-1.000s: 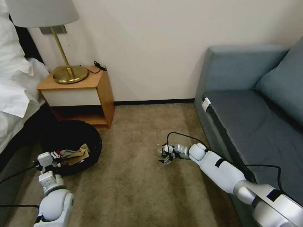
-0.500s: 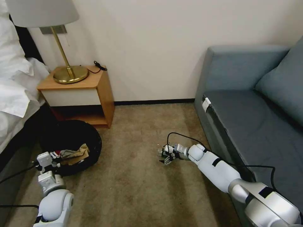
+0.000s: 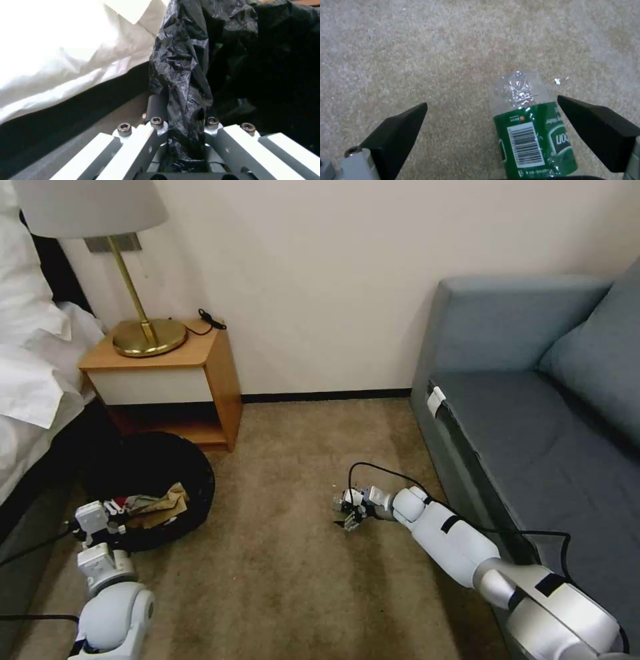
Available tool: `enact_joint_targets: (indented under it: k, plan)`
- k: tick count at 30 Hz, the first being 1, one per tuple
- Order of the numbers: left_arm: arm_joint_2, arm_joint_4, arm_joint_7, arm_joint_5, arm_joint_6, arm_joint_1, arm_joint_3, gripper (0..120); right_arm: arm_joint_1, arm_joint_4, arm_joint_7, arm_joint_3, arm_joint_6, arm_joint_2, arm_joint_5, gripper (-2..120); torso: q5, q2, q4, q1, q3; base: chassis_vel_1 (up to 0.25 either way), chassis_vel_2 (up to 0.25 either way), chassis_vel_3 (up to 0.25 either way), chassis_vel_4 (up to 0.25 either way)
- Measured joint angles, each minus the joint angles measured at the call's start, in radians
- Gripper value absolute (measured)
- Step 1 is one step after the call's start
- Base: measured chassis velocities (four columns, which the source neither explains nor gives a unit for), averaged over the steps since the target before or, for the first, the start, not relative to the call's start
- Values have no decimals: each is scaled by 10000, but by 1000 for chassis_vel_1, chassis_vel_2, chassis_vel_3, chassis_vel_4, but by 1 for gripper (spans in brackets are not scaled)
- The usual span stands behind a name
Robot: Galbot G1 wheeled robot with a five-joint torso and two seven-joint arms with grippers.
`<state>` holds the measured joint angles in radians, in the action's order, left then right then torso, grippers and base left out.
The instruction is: Pick up the trash bin, then pick up the garbage on the floor and place it into the trash bin.
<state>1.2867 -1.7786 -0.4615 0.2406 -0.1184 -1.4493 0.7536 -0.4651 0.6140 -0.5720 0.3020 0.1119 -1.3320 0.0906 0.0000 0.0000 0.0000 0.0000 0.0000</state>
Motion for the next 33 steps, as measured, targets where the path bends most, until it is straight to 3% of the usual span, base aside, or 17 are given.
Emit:
enact_joint_targets:
  k: [18,25,27,33]
  plan:
    - [71,-24,-6,-52,-6,-27,-28,7,95,-505,-385,-261,21,-166,493,100,0,0,0,0,0,0,0,0,0]
    - [60,42,-6,-52,-11,24,-39,7,89,-536,-517,-349,25,-188,552,82,0,0,-1,0,0,0,0,0,0]
    - [63,71,-6,-51,-12,52,-51,7,86,-544,-547,-363,45,-176,611,70,-1,1,-1,0,-1,0,0,0,0]
    - [58,115,-6,-43,-21,78,-54,7,57,-556,-580,-408,61,-168,652,54,-1,1,-1,0,-1,0,0,0,0]
